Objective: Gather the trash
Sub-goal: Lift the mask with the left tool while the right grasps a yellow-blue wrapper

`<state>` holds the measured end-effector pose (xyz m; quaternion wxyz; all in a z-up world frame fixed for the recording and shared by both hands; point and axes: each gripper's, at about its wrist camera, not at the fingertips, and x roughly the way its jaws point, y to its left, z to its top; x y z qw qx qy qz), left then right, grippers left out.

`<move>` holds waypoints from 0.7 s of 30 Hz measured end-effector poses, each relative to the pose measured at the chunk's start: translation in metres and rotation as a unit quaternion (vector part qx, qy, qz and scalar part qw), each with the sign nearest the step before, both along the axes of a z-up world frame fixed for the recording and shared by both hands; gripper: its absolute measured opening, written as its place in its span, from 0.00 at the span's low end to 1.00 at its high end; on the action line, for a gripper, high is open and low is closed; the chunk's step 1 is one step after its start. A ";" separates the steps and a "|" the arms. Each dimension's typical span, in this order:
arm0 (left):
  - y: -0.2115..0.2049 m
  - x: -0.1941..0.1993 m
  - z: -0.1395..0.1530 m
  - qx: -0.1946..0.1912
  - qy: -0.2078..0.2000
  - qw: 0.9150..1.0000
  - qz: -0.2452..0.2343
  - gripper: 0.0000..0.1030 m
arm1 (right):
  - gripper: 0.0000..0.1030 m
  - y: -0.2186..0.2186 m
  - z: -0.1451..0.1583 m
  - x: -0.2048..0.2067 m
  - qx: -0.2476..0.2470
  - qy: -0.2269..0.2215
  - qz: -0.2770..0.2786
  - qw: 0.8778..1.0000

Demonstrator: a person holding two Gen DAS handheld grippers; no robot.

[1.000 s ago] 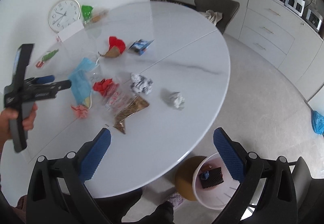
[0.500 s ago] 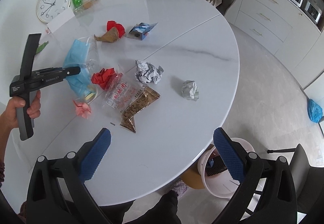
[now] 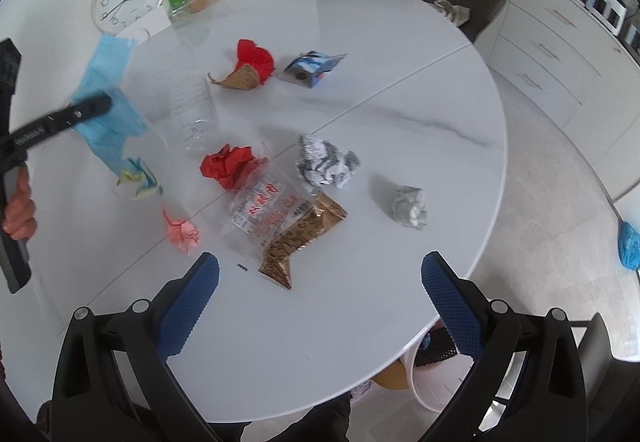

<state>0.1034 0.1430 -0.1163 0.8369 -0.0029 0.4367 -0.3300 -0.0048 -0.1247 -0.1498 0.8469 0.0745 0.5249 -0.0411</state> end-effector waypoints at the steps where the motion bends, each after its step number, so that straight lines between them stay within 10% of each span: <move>1: 0.004 -0.001 0.003 -0.007 0.001 1.000 0.006 0.15 | 0.98 0.001 -0.002 0.002 0.000 0.002 0.004 1.000; 11: 0.008 -0.002 0.002 -0.062 0.048 0.996 0.036 0.15 | 0.97 0.034 -0.012 0.021 0.104 -0.036 0.084 0.990; 21: -0.010 -0.013 0.044 -0.109 0.066 0.992 0.019 0.15 | 0.93 0.085 0.003 0.040 0.149 -0.170 0.187 0.956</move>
